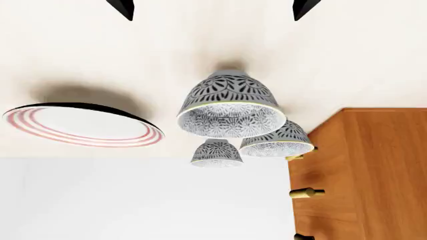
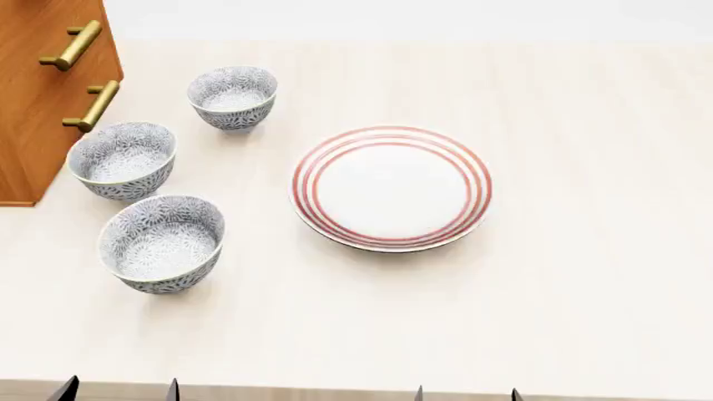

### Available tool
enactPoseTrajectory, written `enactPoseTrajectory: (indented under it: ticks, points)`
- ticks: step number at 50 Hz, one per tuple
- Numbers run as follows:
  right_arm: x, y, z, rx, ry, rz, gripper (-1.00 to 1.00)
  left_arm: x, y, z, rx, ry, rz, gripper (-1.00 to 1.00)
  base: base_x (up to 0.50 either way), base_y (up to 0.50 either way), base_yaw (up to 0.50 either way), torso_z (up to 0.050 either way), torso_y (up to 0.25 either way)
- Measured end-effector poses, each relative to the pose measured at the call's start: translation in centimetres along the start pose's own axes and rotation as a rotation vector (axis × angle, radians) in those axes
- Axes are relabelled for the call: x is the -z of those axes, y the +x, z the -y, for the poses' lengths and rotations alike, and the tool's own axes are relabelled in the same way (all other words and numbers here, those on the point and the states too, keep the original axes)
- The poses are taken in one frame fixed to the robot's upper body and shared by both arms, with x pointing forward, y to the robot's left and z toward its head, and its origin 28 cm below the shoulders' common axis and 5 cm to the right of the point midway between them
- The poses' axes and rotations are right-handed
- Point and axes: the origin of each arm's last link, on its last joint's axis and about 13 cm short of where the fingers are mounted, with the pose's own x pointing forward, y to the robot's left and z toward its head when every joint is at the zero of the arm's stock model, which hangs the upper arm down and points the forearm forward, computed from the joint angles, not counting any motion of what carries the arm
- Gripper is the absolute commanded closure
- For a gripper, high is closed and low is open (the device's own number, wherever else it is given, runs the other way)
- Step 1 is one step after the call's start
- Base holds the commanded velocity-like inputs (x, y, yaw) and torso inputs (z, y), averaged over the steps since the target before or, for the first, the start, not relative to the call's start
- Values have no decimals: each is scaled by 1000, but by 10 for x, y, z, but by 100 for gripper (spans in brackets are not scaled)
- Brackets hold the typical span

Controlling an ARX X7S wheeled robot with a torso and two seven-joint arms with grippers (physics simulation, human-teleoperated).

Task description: Put the bowl at the front on the plate.

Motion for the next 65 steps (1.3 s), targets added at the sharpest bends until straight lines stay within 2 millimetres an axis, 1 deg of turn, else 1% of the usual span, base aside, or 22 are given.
enactPoseTrajectory:
  ticks: [9, 12, 15, 18, 30, 37, 44, 49, 54, 59, 65]
  points:
    - [-1, 1, -1, 0, -14, -4, -100, -2, 1, 0, 0, -4, -5, -100, 0, 0, 0, 0, 0]
    - [-7, 3, -1, -2, -25, -3, -100, -5, 2, 0, 4, -9, -14, -100, 0, 0, 0, 0, 0]
    - [-20, 9, -1, -4, -33, -1, -100, -16, 5, 0, 11, -18, -23, -100, 0, 0, 0, 0, 0]
    - [-41, 18, 0, -12, -41, 13, -100, -35, 13, -2, 17, -34, -23, -100, 0, 0, 0, 0, 0]
    - [-142, 54, 6, -51, -52, 91, -100, -138, 43, -4, 83, -51, 20, -100, 0, 0, 0, 0, 0]
    - [-197, 68, 8, -78, -66, 166, -100, -193, 61, -6, 134, -28, 46, -100, 0, 0, 0, 0, 0]
    - [-243, 78, 10, -95, -84, 242, -100, -243, 74, -6, 175, -2, 85, -100, 0, 0, 0, 0, 0]
    - [-267, 82, 10, -103, -95, 289, -100, -273, 79, -7, 193, 23, 116, -100, 0, 0, 0, 0, 0]
    - [-284, 84, 10, -116, -104, 324, -100, -294, 82, -7, 203, 42, 140, -100, 62, 0, 0, 0, 0]
    - [-292, 86, 11, -132, -113, 348, -100, -305, 83, -9, 203, 53, 153, -100, 288, 0, 0, 0, 0]
    - [-296, 88, 11, -145, -127, 363, -100, -311, 83, -10, 197, 61, 160, -100, 374, 0, 0, 0, 0]
